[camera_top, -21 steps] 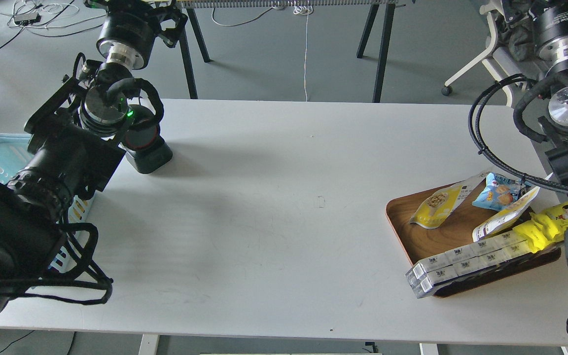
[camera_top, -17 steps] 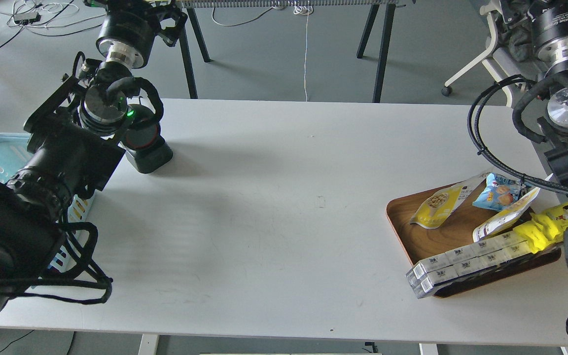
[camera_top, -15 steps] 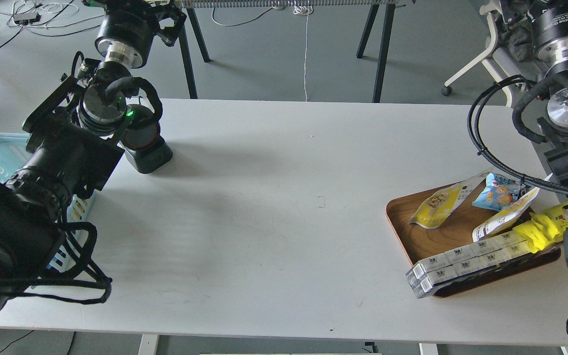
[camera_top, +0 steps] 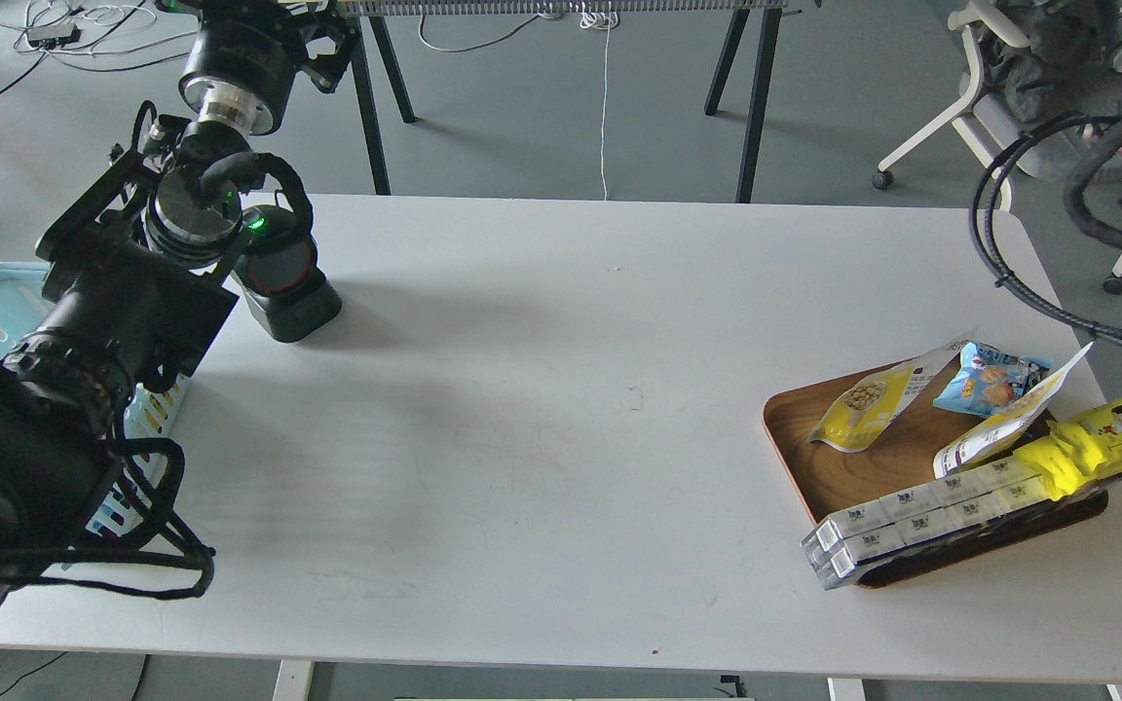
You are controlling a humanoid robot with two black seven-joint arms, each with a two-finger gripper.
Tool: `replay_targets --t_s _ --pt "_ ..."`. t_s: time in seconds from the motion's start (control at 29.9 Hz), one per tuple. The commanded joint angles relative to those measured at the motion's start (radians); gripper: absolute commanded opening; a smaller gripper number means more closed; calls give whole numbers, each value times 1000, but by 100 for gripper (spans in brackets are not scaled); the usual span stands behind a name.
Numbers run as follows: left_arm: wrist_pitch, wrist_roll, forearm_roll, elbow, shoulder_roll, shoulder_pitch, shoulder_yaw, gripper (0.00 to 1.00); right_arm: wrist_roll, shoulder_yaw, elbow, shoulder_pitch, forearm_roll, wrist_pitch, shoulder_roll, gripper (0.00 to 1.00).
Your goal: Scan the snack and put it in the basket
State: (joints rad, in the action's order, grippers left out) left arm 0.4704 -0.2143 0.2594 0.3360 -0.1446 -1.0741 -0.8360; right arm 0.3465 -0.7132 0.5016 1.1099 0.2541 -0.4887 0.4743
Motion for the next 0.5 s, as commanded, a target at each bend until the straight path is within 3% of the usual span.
replay_targets --t_s 0.0,0.17,0.47 --pt "2 1 1 0 -4 -7 -2 100 6 148 70 92 -33 0 82 99" --pt "4 3 3 3 -12 -6 -6 100 20 296 146 208 -191 0 138 99" --pt "16 3 3 6 -24 -6 -9 100 23 431 322 321 -700 0 201 99"
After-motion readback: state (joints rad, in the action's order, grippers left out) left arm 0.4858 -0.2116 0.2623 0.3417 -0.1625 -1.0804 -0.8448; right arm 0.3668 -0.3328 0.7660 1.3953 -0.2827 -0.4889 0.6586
